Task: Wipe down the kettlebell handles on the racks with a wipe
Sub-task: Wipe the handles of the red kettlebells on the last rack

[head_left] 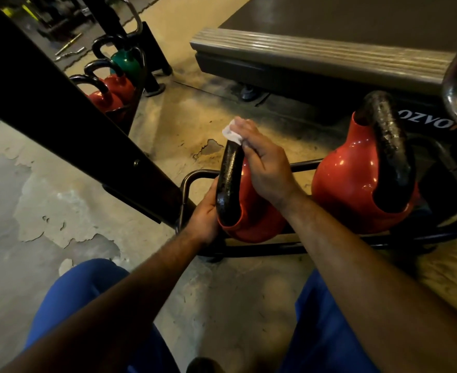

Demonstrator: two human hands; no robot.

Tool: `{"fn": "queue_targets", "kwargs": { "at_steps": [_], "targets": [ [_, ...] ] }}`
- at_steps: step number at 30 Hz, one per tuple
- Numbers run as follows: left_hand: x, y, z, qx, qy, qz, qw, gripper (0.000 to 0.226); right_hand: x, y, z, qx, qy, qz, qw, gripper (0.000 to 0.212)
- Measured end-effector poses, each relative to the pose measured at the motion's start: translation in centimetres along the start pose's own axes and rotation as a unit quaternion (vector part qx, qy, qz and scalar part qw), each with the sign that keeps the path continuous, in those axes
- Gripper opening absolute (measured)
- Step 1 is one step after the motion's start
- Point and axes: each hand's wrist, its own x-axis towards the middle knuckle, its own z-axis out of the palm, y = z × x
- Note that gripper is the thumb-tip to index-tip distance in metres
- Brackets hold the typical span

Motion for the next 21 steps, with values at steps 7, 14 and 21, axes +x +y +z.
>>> {"fn": "queue_targets", "kwargs": {
  "at_steps": [7,14,21],
  "targets": [
    [0.2,-0.1,-0.6,0.004,-0.011,0.003,1.000,0.076,-0.5,-1.1,0.1,-0.052,-0.029,-0.034,0.998,0.037],
    [0.7,-1.0,-0.2,0.001,0.017,-0.002,1.000,0.056,0.5,-2.4,-0.4,-0.091,-0.046,-0.020,0.995,0.036],
    [0.6,-0.9,-0.2,-0.014,0.005,0.035,0.999,0.053,-0.3,-3.1,-1.1,-0.122,-0.068,-0.028,0.990,0.032]
  ]
}}
